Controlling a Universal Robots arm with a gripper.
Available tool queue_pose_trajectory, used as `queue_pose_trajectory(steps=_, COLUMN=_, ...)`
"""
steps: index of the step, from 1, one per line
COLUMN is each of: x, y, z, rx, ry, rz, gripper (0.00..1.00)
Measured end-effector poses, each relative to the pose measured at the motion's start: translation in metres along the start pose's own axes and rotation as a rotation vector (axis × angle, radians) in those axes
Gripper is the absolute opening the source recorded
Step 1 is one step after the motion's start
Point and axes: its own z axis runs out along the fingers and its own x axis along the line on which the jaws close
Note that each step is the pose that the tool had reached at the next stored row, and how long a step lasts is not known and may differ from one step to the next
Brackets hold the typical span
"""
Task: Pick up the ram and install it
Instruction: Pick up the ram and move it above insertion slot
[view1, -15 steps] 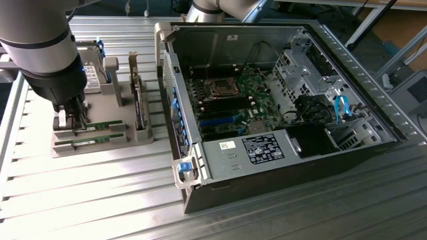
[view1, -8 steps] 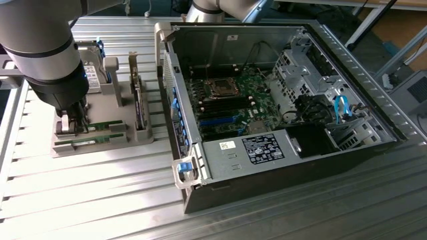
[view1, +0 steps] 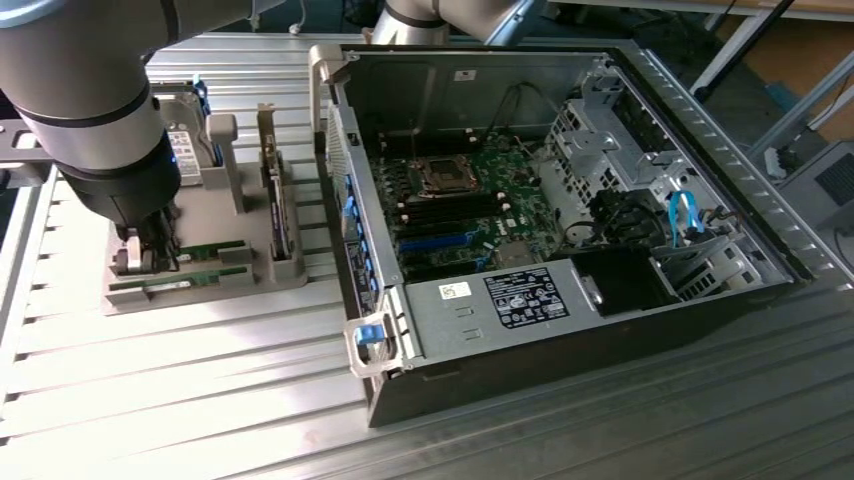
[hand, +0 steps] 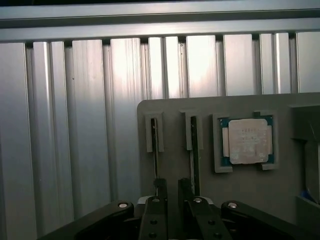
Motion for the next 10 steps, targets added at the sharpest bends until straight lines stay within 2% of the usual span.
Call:
queue_pose_trajectory(steps=4, x=0.0004, y=-0.0001, z=0.0037, rx=-0.0001, ry=0.0001, rz=0.000, gripper=0.24)
queue_pose_trajectory(steps=10, x=0.0016, y=-0.0004, z=0.0043, rx=0.0002, ry=-0.0002, rz=0.000, gripper=0.24)
